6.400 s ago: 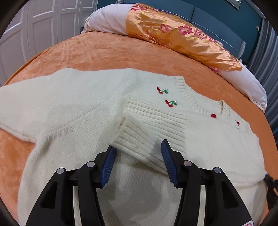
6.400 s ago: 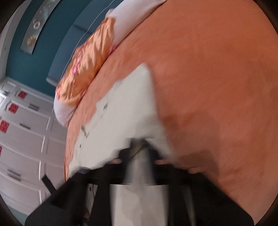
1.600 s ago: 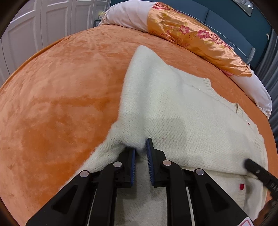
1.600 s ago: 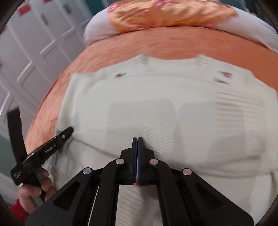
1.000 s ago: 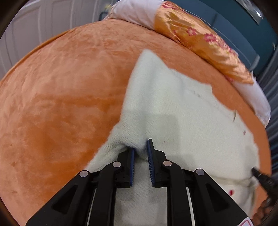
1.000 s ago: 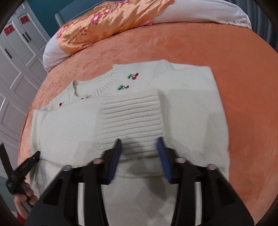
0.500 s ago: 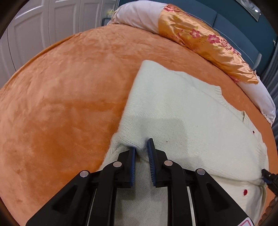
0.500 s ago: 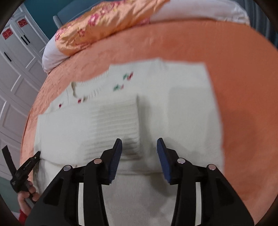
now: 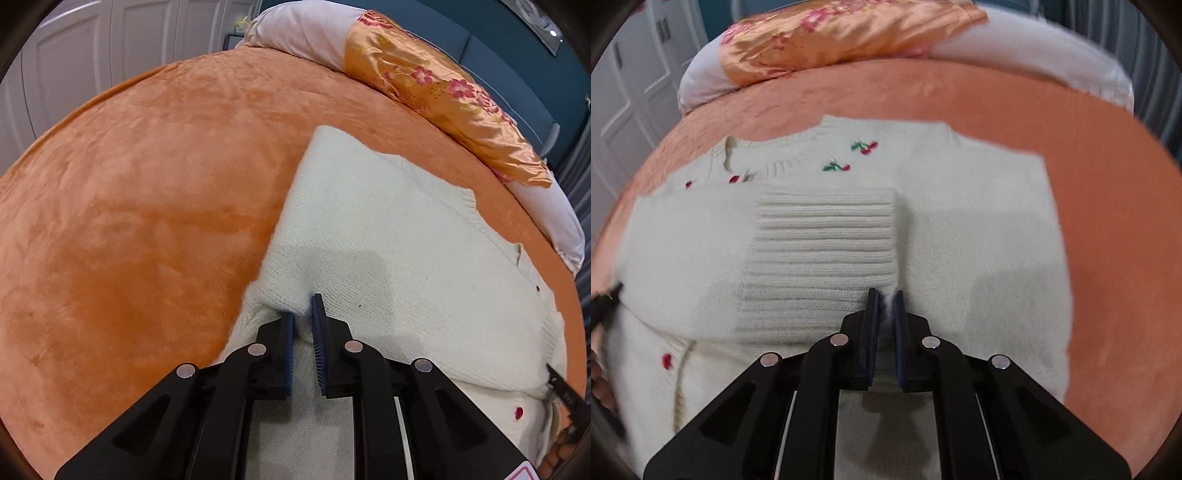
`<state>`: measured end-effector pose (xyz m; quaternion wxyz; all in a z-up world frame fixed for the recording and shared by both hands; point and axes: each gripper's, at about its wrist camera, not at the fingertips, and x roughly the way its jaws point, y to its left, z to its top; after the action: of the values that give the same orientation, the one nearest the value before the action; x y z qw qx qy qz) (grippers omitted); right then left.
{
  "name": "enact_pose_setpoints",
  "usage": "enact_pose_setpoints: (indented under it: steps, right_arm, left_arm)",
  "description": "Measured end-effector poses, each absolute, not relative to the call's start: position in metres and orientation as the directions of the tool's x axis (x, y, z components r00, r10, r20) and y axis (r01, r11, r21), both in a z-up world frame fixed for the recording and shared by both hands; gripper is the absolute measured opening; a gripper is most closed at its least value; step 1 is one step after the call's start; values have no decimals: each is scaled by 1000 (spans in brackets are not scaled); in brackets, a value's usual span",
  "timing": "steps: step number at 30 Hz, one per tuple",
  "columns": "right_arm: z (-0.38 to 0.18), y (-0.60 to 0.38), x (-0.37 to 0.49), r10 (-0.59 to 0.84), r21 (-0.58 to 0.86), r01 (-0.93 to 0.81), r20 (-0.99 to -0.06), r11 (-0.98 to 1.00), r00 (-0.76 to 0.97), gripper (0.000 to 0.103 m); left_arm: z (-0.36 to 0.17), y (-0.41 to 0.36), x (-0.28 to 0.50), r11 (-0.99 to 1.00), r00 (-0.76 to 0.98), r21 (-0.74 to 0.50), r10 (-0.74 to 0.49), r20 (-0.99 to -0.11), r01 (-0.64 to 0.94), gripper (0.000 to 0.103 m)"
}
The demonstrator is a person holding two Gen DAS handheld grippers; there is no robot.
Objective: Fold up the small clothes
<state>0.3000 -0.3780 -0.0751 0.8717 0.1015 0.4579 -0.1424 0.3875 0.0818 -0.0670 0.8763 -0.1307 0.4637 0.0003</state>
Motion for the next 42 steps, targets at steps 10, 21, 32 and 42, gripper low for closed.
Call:
enact_pose_setpoints:
  steps: [10,21,32,42]
  right_arm:
    - [-25,-333,277,-43,168,269,-772,948,634,9]
    - [-84,-298,316,-88,21,213,-865,977,494,5]
    - [-33,-314,178,-38,133,248,-811,960,584,42]
    - [-65,-333,-47,23,248,402,-872,881,489,51]
  left_arm:
    - [-69,71,382,985,599,-147,-66,-798,-86,15]
    - [-72,54,380,997,613,-10,37,-789,-72,15]
    - [-37,69,310,997,549,-77,-75,-833,20,60]
    - [-45,160,118,949,428,-294,-220,-877,-114,71]
